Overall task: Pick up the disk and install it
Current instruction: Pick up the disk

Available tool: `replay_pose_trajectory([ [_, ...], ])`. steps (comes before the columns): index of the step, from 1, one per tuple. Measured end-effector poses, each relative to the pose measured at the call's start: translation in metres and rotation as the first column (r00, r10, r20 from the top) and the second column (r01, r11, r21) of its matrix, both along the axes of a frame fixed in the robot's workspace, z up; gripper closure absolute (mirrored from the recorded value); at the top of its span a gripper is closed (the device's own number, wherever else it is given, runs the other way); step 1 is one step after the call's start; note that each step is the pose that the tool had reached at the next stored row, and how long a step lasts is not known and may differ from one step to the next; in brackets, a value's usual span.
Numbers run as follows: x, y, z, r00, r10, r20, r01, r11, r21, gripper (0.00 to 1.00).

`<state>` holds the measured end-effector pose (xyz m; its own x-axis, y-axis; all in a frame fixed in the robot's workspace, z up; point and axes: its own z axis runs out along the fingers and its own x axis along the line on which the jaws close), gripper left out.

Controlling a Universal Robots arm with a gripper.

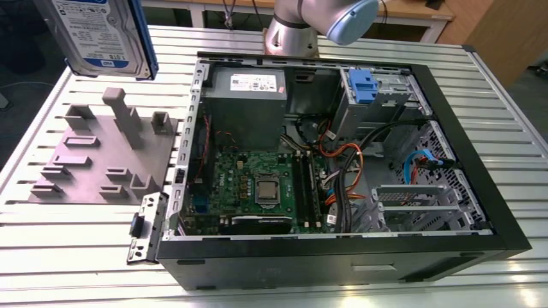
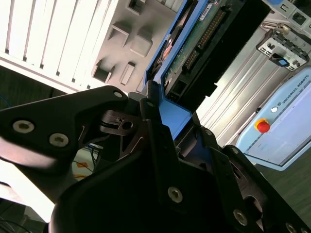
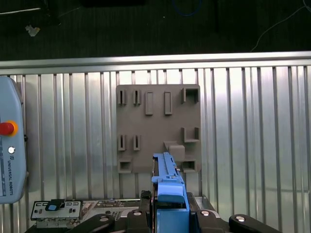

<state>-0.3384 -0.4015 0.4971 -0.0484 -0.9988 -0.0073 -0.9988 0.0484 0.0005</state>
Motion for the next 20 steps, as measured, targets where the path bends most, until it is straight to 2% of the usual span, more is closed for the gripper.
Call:
replay_pose_trajectory([
  [9,0.0008,-0.001,0.0,1.0,0.0,-0.0001,0.0,1.0,-0.0001,0.64],
  [15,0.0014,-0.0059,-0.0001,1.0,0.0,0.0,0.0,1.0,-0.0001,0.64],
  [20,0.0104,-0.009,-0.0005,1.0,0.0,0.0,0.0,1.0,-0.0002,0.64],
])
